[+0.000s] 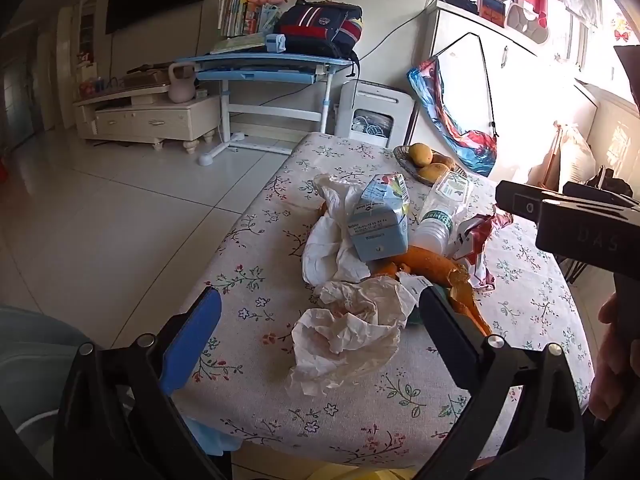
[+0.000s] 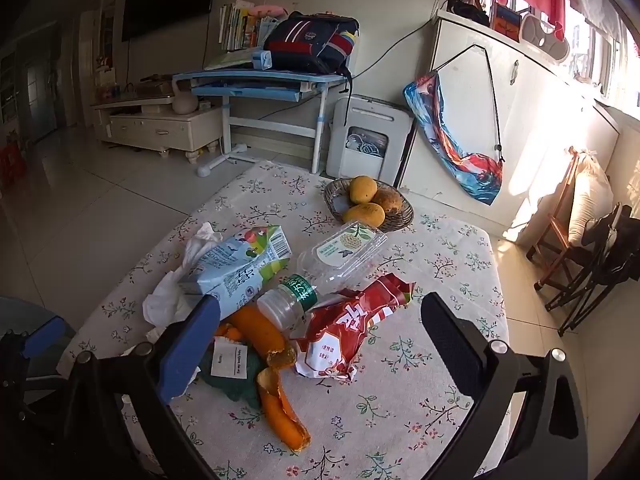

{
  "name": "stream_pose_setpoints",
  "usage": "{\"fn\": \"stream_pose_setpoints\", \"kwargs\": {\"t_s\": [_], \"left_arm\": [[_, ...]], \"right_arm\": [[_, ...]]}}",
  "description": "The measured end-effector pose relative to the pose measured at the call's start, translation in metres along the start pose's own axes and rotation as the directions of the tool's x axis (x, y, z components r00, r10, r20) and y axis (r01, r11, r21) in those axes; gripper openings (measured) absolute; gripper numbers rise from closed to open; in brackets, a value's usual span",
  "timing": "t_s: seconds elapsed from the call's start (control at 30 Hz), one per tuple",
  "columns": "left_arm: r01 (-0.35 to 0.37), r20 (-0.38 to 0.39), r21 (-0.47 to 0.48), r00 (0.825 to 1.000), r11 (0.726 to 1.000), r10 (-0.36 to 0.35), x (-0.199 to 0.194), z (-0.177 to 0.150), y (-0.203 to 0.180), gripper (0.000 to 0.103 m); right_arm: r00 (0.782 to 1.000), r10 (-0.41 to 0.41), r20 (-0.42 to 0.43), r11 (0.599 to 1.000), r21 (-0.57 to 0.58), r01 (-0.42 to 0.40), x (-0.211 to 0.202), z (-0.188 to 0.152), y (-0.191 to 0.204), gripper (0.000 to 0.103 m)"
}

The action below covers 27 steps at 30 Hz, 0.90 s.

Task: Collect trash
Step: 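Bring both tools up to the cluttered table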

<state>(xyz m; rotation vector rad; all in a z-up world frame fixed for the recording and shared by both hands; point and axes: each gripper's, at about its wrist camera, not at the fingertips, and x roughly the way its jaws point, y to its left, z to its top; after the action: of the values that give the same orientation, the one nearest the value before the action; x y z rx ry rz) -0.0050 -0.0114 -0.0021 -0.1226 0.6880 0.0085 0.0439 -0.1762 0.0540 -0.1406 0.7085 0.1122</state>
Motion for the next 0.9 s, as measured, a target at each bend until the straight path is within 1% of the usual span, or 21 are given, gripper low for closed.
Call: {"fn": "stream_pose_setpoints", "kwargs": {"t_s": [0.13, 0.27, 0.33, 0.4, 0.47, 0.57, 0.6, 0.63, 0.67, 0.7, 0.8, 0.83, 0.87, 0.9], "left_arm": [[0.006, 0.008, 0.019, 1.000, 1.000, -0.006, -0.001, 0.000, -0.004, 0.096], [0.024, 0.014, 0.041, 1.000, 0.999, -0.025, -0.001, -0.003, -0.009, 0.096], [0.042, 0.014, 0.054, 0.999, 0.998, -0.043, -0.001, -0.007, -0.013, 0.096], [0.033, 0.028, 0.079, 0.999, 0.996, -0.035, -0.004, -0.013, -0.018, 0.096], [0.026, 0.048, 0.105, 0.998, 0.994, -0.032, -0.013, -0.019, -0.021, 0.096], [0.022, 0.077, 0.141, 0.996, 0.990, -0.033, -0.033, -0.031, -0.023, 0.096], [0.016, 0.079, 0.156, 0.996, 0.988, -0.028, -0.041, -0.037, -0.023, 0.096], [0.016, 0.078, 0.163, 0.997, 0.987, -0.029, -0.048, -0.043, -0.022, 0.096], [0.021, 0.076, 0.163, 0.997, 0.986, -0.034, -0.056, -0.048, -0.021, 0.096], [0.028, 0.074, 0.159, 0.996, 0.987, -0.041, -0.065, -0.055, -0.020, 0.096], [0.058, 0.083, 0.142, 0.994, 0.988, -0.070, -0.093, -0.070, -0.015, 0.096], [0.067, 0.089, 0.142, 0.993, 0.988, -0.080, -0.102, -0.075, -0.014, 0.096], [0.074, 0.088, 0.143, 0.992, 0.987, -0.087, -0.112, -0.079, -0.013, 0.096], [0.086, 0.086, 0.140, 0.991, 0.986, -0.099, -0.121, -0.081, -0.012, 0.096]], "right_arm": [[1.000, -0.016, 0.015, 1.000, -0.017, 0.016, 0.007, -0.001, 0.002, 0.097], [0.998, -0.031, 0.048, 1.000, -0.004, 0.031, -0.019, -0.002, -0.006, 0.097], [0.998, -0.030, 0.060, 1.000, 0.003, 0.030, -0.021, 0.002, -0.004, 0.097], [0.997, -0.039, 0.073, 0.999, -0.005, 0.040, -0.027, -0.003, 0.004, 0.097], [0.995, -0.033, 0.091, 0.999, 0.019, 0.031, -0.039, -0.017, 0.001, 0.097], [0.996, -0.024, 0.081, 0.999, 0.046, 0.021, -0.052, -0.047, -0.006, 0.097], [0.993, -0.026, 0.111, 0.998, 0.064, 0.019, -0.055, -0.059, -0.008, 0.097], [0.992, -0.020, 0.123, 0.997, 0.080, 0.010, -0.058, -0.068, -0.012, 0.097], [0.991, -0.014, 0.136, 0.996, 0.092, 0.001, -0.062, -0.077, -0.016, 0.097], [0.990, -0.023, 0.140, 0.995, 0.095, 0.009, -0.068, -0.084, -0.020, 0.097], [0.983, -0.021, 0.183, 0.988, 0.157, -0.008, -0.085, -0.103, -0.035, 0.097], [0.985, -0.039, 0.167, 0.989, 0.147, 0.014, -0.094, -0.108, -0.038, 0.097], [0.983, -0.048, 0.180, 0.987, 0.161, 0.019, -0.102, -0.113, -0.043, 0.097], [0.981, -0.074, 0.177, 0.989, 0.138, 0.050, -0.111, -0.118, -0.046, 0.097]]}}
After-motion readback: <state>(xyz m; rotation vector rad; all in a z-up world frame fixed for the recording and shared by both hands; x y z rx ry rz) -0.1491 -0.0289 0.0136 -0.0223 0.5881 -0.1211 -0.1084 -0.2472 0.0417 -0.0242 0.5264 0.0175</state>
